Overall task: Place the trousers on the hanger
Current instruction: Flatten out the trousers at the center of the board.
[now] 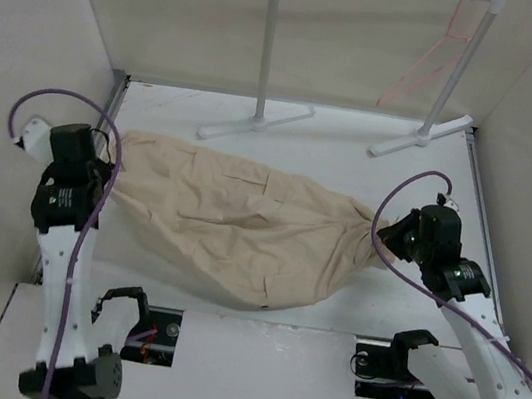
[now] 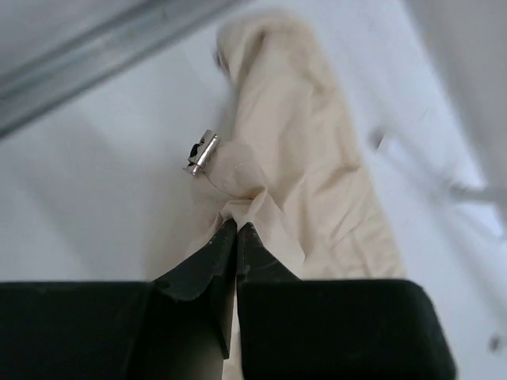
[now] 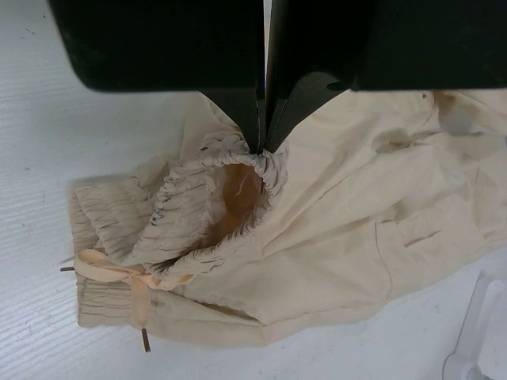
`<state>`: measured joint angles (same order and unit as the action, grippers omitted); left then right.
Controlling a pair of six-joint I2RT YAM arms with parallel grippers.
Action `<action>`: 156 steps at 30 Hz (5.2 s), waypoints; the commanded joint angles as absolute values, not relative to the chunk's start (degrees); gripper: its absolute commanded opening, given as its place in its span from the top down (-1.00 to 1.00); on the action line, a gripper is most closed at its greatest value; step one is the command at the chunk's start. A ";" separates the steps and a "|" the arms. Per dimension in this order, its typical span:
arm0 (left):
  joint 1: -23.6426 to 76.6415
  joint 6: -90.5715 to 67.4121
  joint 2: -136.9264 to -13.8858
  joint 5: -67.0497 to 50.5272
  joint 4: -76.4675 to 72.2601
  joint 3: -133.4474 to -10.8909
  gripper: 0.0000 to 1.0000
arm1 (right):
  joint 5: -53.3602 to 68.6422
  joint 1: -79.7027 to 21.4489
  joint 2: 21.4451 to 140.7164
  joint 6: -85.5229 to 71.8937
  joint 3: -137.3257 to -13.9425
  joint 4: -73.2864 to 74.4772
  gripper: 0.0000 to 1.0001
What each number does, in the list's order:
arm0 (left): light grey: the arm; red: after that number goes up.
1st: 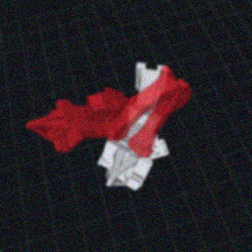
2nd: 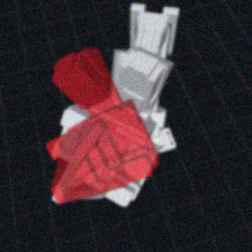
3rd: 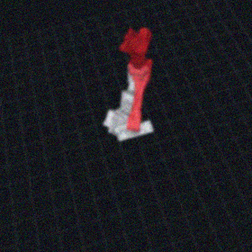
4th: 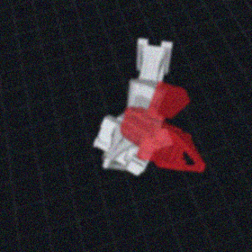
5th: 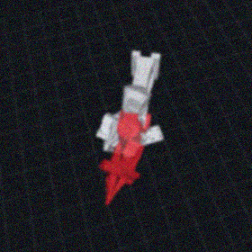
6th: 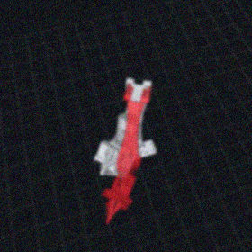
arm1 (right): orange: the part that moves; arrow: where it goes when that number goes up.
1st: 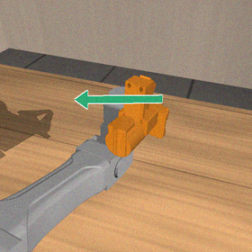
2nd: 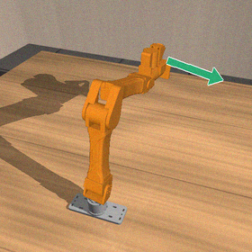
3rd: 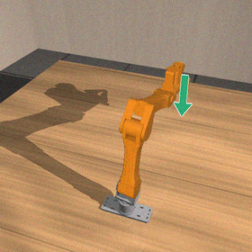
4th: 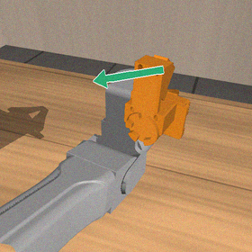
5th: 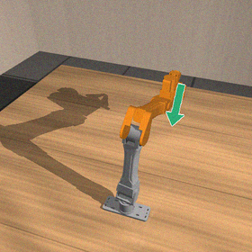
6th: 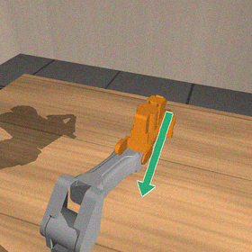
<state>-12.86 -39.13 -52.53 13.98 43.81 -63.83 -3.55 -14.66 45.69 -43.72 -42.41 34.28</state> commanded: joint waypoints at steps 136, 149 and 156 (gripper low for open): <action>55.25 -44.56 -78.85 7.82 39.37 -60.01 0.12 | -9.84 9.81 96.89 -46.23 -77.01 14.67 -0.41; 3.69 -44.29 -77.77 6.43 23.22 -64.16 0.00 | -8.62 -13.73 49.16 -53.88 -35.96 26.35 0.74; -14.27 -48.50 -92.88 0.01 14.51 -68.90 0.11 | -8.35 -22.36 40.34 -55.11 -30.33 34.19 0.36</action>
<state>-11.14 -45.58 -89.49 3.88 18.98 -65.87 -8.64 -20.84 41.78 -53.82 -31.03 31.53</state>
